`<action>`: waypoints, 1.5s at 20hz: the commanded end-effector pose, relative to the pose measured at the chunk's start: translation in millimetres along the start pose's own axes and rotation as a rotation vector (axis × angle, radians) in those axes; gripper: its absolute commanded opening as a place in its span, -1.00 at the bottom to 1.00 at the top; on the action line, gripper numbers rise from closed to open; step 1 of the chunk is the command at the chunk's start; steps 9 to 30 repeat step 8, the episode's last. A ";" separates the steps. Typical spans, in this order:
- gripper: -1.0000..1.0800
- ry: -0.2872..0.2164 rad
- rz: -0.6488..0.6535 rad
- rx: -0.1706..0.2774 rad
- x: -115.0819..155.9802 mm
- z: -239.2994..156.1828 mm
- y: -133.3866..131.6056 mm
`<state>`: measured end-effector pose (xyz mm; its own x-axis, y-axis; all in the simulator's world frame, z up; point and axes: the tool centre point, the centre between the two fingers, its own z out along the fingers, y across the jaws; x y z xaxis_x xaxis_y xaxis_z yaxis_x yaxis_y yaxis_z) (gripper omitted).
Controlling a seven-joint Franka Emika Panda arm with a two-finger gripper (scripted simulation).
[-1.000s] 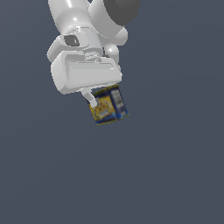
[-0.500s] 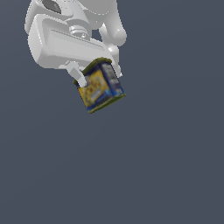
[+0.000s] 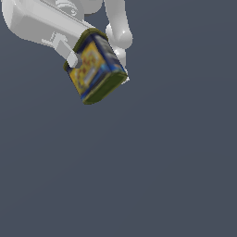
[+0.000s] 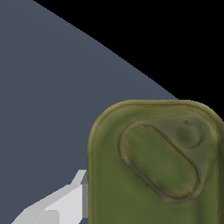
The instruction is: Pick up the object and move it to a goal position.
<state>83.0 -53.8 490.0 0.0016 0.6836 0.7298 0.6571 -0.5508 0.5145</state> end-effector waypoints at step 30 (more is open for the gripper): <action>-1.00 0.040 -0.018 -0.012 8.5 -13.5 10.6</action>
